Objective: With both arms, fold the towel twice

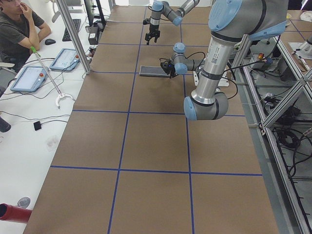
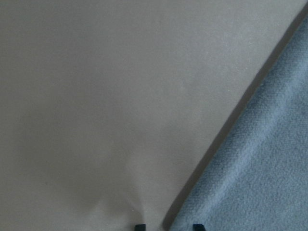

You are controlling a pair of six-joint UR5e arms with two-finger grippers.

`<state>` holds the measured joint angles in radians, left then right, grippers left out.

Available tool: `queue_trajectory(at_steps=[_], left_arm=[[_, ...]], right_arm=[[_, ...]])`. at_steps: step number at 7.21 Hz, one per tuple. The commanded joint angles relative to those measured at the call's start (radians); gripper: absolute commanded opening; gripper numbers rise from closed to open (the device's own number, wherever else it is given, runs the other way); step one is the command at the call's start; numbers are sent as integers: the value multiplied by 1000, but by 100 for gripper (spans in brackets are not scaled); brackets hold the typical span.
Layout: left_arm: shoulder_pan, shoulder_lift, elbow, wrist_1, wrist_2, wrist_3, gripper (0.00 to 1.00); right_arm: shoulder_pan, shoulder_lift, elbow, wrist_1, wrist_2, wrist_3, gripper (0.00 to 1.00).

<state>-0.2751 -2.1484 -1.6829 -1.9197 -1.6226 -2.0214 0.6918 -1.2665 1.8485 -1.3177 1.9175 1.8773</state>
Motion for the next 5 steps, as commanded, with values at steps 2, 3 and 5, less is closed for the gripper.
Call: queue_trajectory(at_steps=[2,3,5], left_arm=[[1,-1,3,-1,0,1,43],[1,-1,3,-1,0,0,41],[2,-2,3,-1,0,0,37]], right_arm=[[0,1,0,0,0,-1,100],[0,1,2,0,0,0,100],[0,-1,2,0,0,-1,100]])
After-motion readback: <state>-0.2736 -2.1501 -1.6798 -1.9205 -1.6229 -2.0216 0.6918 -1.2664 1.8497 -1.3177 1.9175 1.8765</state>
